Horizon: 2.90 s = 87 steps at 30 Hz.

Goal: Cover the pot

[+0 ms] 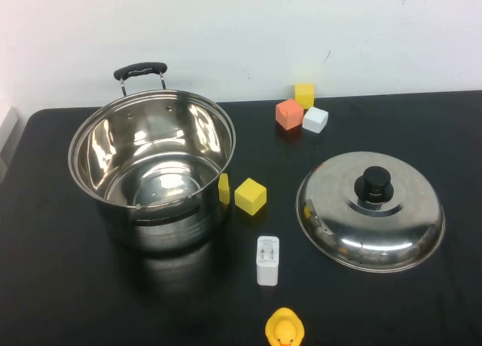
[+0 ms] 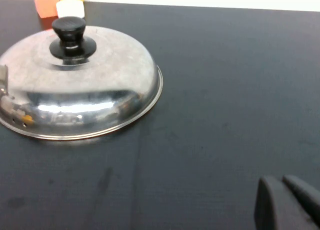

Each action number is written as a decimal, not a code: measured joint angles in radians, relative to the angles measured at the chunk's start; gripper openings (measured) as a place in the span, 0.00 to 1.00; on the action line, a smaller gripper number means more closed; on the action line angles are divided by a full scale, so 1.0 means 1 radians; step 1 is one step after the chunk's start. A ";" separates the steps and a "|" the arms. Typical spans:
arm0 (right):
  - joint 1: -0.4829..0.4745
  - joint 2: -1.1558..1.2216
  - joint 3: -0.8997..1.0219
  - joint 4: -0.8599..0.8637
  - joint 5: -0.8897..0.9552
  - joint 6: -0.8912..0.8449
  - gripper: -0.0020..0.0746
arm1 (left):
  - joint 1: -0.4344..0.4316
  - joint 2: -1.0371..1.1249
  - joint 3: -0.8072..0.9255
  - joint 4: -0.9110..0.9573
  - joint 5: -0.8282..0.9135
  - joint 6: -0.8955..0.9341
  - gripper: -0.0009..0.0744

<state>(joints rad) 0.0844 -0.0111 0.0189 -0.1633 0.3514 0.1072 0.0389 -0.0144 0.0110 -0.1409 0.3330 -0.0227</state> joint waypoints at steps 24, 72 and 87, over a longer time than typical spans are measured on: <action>0.000 0.000 0.000 0.000 0.000 0.000 0.02 | 0.000 0.000 0.000 0.000 0.000 0.000 0.01; 0.019 0.638 -0.513 0.681 -0.102 -0.791 0.10 | 0.000 0.000 0.000 0.000 0.000 0.000 0.01; 0.278 1.445 -0.517 0.188 -1.285 -0.258 0.78 | 0.000 0.000 0.000 0.000 0.000 0.000 0.01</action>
<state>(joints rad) 0.3620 1.4342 -0.4980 0.0246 -0.9338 -0.1510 0.0389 -0.0144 0.0110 -0.1409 0.3330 -0.0227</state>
